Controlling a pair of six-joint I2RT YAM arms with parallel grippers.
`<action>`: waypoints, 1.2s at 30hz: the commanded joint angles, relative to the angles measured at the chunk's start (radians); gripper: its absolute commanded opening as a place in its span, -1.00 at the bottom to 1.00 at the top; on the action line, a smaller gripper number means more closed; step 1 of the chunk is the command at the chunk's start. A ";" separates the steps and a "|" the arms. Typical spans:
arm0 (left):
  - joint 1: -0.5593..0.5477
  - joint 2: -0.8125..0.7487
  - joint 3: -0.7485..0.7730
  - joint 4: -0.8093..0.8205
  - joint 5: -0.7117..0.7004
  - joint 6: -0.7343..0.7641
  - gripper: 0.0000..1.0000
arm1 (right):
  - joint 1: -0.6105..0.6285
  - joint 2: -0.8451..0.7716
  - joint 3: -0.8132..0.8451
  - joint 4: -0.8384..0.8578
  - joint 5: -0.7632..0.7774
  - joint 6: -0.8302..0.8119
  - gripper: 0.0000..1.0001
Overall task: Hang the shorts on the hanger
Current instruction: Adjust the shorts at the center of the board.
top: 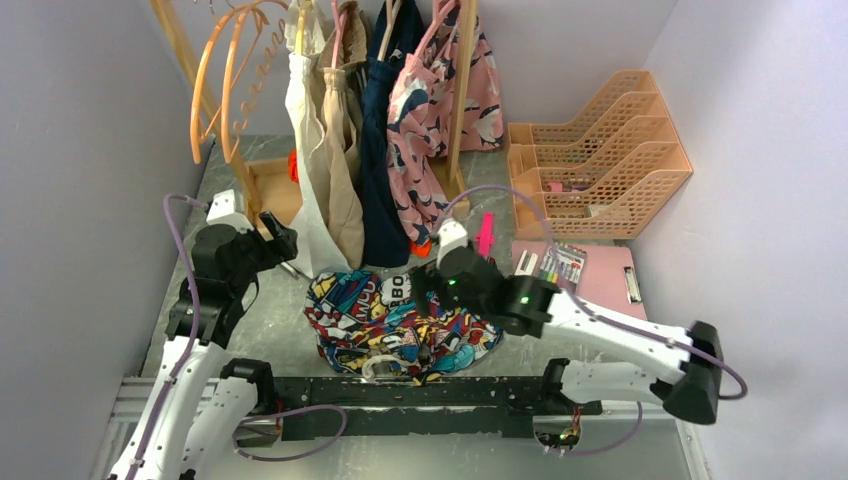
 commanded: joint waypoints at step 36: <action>-0.007 -0.099 0.341 -0.466 0.087 -0.135 0.53 | 0.223 0.219 -0.198 0.150 -0.036 0.206 -0.93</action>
